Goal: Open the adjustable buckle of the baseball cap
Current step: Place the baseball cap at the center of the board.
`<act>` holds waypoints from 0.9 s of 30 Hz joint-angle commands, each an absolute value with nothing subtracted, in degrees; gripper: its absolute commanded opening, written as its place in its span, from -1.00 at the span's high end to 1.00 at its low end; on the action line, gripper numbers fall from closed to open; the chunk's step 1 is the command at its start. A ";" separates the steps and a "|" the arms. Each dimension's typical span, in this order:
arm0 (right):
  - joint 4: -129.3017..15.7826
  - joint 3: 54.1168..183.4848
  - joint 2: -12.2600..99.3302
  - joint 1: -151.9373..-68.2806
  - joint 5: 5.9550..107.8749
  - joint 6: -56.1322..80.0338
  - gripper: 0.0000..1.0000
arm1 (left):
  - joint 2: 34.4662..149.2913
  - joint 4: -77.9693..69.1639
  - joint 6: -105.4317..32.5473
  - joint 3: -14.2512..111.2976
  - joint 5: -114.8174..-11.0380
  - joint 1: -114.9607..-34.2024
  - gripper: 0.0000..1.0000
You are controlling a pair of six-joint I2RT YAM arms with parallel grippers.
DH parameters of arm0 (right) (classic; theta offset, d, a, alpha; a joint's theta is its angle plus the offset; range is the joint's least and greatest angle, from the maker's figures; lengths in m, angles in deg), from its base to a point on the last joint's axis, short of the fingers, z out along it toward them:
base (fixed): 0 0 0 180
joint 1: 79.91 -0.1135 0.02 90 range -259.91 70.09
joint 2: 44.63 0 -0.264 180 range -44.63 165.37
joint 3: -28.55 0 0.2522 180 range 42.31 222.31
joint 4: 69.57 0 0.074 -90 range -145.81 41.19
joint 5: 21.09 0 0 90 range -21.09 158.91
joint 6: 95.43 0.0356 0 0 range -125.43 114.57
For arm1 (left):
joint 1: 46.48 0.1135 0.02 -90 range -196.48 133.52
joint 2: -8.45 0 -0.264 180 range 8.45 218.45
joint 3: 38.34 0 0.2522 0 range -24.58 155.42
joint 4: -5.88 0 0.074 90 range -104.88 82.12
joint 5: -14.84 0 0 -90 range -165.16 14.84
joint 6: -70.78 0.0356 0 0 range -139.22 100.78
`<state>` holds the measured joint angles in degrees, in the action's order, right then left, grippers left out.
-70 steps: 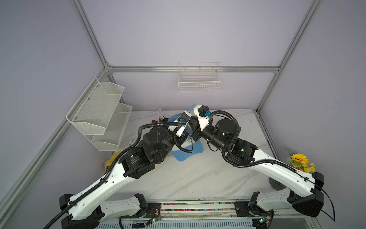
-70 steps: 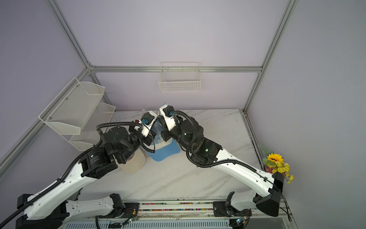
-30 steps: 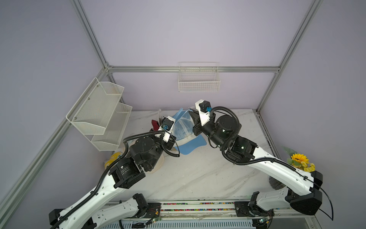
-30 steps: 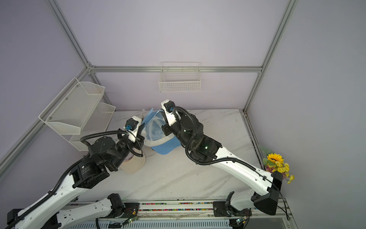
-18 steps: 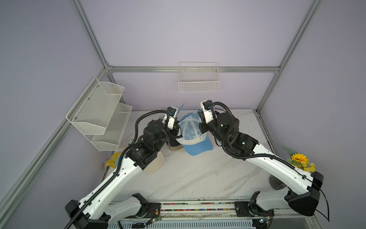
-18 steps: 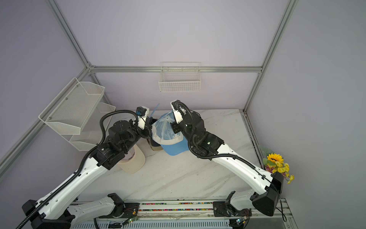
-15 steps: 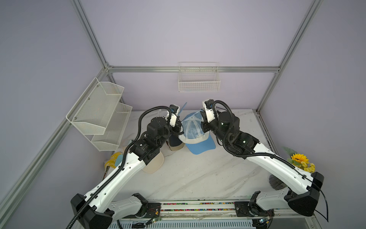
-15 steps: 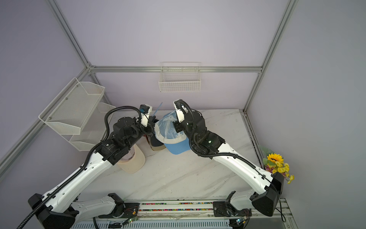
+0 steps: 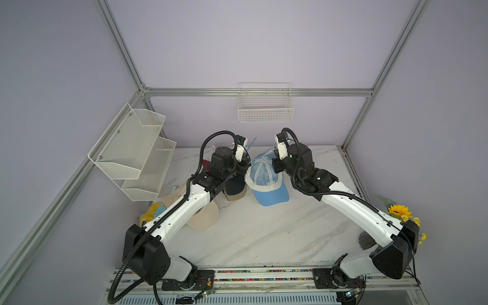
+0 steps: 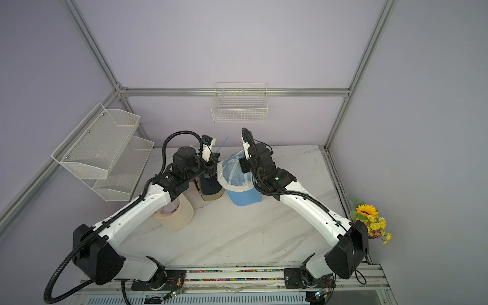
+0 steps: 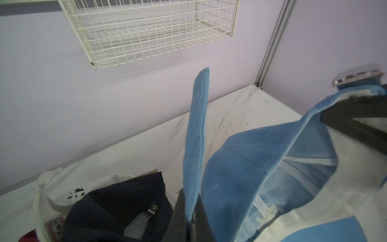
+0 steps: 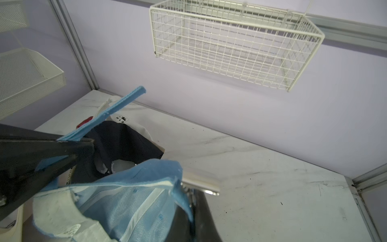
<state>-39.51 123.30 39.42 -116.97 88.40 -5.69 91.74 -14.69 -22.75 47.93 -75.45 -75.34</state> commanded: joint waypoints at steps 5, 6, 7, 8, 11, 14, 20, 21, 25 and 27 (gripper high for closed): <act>-38.13 121.97 42.71 -113.51 85.17 -2.76 1.00 | 94.88 -10.81 -24.93 50.22 -72.81 -73.60 1.00; -38.09 121.79 43.18 -113.16 84.84 -2.56 1.00 | 95.43 -10.63 -25.02 50.21 -72.63 -73.51 1.00; -38.26 121.51 43.65 -112.84 84.38 -2.33 1.00 | 96.08 -10.60 -25.09 50.23 -72.53 -73.42 1.00; -38.40 121.16 43.92 -112.51 83.83 -2.15 1.00 | 96.61 -10.43 -25.18 50.30 -72.43 -73.31 1.00; -38.75 120.55 45.10 -111.38 83.16 -1.84 1.00 | 98.49 -9.91 -25.55 50.54 -71.93 -73.03 1.00; -38.85 120.53 46.39 -110.29 82.63 -1.50 1.00 | 100.74 -9.56 -25.81 51.64 -71.13 -72.85 1.00; -39.34 120.73 49.15 -108.60 82.22 -1.39 1.00 | 105.28 -9.04 -26.16 54.55 -70.02 -72.72 1.00; -39.44 120.81 49.54 -108.29 82.14 -1.28 1.00 | 105.91 -8.86 -26.17 54.96 -69.93 -72.67 1.00; -40.50 121.12 51.57 -106.89 81.32 -1.11 1.00 | 108.93 -8.01 -26.08 57.15 -69.80 -72.59 1.00; -40.51 122.15 52.88 -106.01 81.31 -1.18 1.00 | 110.88 -7.99 -26.14 59.04 -69.44 -72.35 1.00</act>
